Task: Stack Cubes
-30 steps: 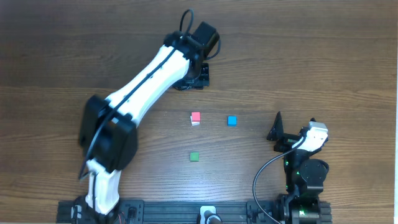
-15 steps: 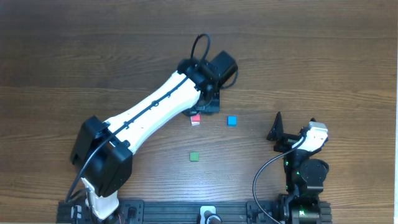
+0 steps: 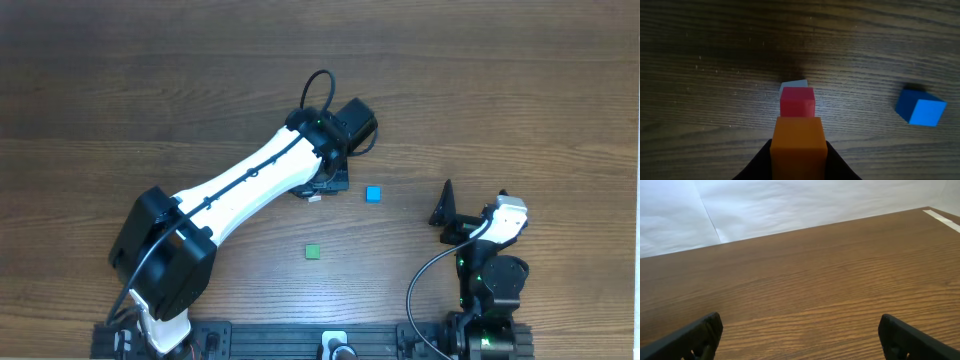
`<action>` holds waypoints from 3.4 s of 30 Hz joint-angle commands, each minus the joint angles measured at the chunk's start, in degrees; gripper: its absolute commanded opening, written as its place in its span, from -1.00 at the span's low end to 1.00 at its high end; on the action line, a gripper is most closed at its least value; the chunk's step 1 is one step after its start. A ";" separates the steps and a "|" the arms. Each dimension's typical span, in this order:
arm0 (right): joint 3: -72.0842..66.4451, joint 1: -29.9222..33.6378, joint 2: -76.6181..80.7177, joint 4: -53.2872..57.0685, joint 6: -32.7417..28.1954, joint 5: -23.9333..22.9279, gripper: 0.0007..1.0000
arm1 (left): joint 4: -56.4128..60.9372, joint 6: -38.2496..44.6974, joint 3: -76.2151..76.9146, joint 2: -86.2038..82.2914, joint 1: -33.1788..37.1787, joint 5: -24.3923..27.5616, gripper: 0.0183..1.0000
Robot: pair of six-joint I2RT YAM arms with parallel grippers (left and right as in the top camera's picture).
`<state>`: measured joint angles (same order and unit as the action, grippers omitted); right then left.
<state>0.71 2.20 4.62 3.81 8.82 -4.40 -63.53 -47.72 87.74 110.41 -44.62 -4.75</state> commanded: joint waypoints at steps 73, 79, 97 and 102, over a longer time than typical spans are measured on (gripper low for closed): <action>-0.39 0.00 -0.15 0.07 -0.09 0.31 0.99 | 6.29 -1.22 -5.03 -1.88 -0.07 -1.33 -0.90; -0.39 0.00 -0.15 0.07 -0.09 0.31 0.98 | 5.90 -1.46 -5.05 -1.88 -0.07 -1.99 -0.89; -0.39 0.00 -0.15 0.07 -0.09 0.31 0.99 | 5.86 -2.25 -6.01 -1.88 -0.15 -1.95 -0.84; -0.39 0.00 -0.15 0.09 -0.09 0.31 0.99 | 5.92 -2.27 -6.01 -1.88 -0.17 -1.92 -0.83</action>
<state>0.71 2.20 4.62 3.81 8.75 -4.40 -57.58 -49.15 82.48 110.24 -44.62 -6.02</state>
